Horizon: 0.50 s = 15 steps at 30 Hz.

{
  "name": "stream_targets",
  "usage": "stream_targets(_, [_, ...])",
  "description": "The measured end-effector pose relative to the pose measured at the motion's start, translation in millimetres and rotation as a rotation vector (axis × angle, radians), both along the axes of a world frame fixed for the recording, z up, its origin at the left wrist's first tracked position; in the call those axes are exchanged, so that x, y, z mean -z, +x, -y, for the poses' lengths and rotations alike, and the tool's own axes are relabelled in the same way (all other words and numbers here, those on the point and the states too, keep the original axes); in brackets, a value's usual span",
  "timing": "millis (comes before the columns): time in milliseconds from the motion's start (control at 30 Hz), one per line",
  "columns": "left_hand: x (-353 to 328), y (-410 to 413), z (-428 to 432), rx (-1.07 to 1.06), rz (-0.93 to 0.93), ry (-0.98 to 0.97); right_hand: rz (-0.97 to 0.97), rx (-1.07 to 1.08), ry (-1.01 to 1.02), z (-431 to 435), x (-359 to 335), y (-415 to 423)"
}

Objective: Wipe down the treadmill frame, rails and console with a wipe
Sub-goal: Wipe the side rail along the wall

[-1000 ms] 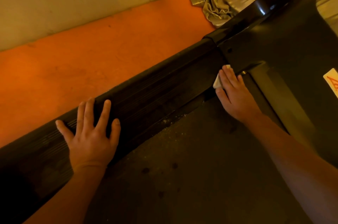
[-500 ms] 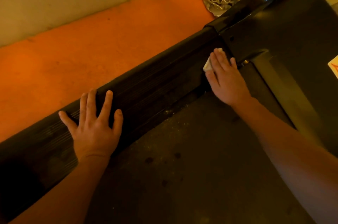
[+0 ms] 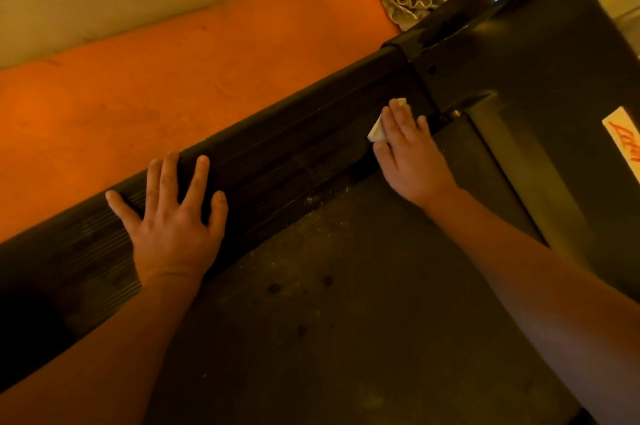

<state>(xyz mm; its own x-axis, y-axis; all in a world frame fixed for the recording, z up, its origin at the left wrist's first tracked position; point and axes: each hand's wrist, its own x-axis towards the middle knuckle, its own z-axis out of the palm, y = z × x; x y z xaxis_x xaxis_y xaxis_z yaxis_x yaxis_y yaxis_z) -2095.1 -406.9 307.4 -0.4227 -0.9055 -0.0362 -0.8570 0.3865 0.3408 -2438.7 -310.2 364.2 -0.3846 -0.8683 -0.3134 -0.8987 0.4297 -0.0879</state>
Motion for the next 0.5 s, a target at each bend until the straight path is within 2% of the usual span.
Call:
stream_targets(133, [1.0, -1.9, 0.8, 0.003, 0.0, 0.004, 0.057, -0.314, -0.039, -14.9, 5.7, 35.9])
stream_targets(300, [-2.0, -0.9, 0.8, 0.011, 0.031, 0.031, 0.008, -0.309, -0.22, -5.9, 10.2, 41.6])
stream_targets(500, [-6.2, 2.6, 3.7, 0.036, 0.025, 0.095, -0.101, -0.311, -0.329, -9.2, 13.0, 65.8])
